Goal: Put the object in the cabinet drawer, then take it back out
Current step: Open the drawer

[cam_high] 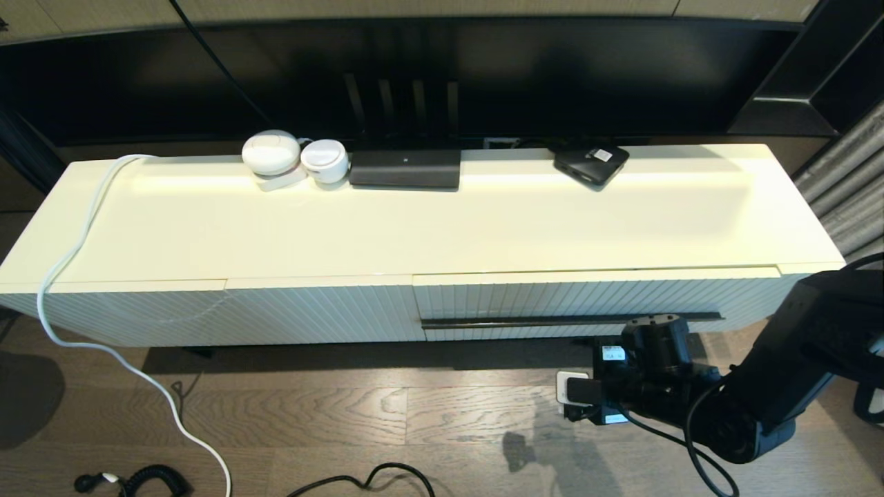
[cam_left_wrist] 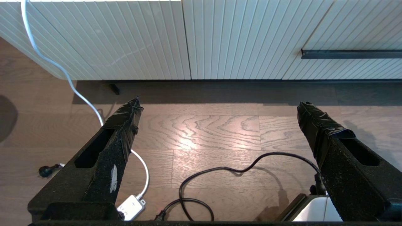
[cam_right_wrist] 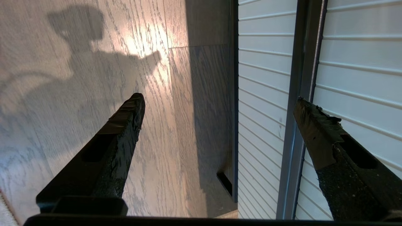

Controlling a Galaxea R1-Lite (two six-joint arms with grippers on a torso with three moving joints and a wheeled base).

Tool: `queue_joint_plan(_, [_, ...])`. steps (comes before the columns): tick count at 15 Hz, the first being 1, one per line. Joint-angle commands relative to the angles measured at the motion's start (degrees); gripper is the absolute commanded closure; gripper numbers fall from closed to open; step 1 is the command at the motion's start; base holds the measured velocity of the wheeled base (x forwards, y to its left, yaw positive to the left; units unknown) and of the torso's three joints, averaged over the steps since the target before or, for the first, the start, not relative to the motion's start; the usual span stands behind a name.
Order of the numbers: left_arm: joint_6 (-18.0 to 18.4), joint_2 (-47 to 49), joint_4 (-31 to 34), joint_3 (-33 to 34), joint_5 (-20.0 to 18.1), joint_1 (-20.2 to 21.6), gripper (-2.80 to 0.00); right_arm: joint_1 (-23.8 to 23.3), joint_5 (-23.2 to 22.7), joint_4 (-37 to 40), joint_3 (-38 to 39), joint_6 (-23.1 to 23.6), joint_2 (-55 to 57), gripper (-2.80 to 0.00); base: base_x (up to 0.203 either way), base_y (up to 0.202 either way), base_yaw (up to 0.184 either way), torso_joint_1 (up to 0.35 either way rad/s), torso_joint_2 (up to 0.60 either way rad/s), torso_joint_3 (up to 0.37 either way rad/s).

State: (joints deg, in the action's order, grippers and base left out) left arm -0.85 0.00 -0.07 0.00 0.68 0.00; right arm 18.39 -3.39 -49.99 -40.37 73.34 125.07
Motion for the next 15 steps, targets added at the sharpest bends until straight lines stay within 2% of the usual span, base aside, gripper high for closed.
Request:
queue_joint_plan(1, [-0.03, 0.0, -0.01, 0.0, 0.02, 0.0, -2.8, -0.47, -0.04, -0.37, -1.04, 0.4, 1.57, -2.8, 0.0, 0.0, 0.0, 0.0, 0.0, 0.0])
queue_joint_plan(15, [-0.03, 0.0, -0.01, 0.0, 0.02, 0.0, -2.8, -2.13, -0.04, -0.54, -9.64, 0.31, 6.44, -2.8, 0.0, 0.0, 0.0, 0.0, 0.0, 0.0])
